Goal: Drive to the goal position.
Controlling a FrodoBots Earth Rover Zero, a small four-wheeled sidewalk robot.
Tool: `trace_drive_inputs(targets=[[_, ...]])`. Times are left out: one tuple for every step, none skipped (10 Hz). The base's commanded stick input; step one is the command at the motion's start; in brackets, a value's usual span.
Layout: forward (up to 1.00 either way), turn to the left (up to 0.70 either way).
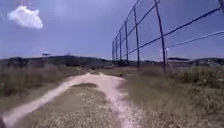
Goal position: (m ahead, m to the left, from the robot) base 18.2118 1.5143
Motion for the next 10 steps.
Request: trace_drive_inputs(targets=[[0.7, 0.0], [0.7, 0.0], [0.7, 0.0], [0.7, 0.0], [0.7, 0.0], [0.7, 0.0], [0.7, 0.0], [0.7, 0.0], [0.7, 0.0], [0.7, 0.0]])
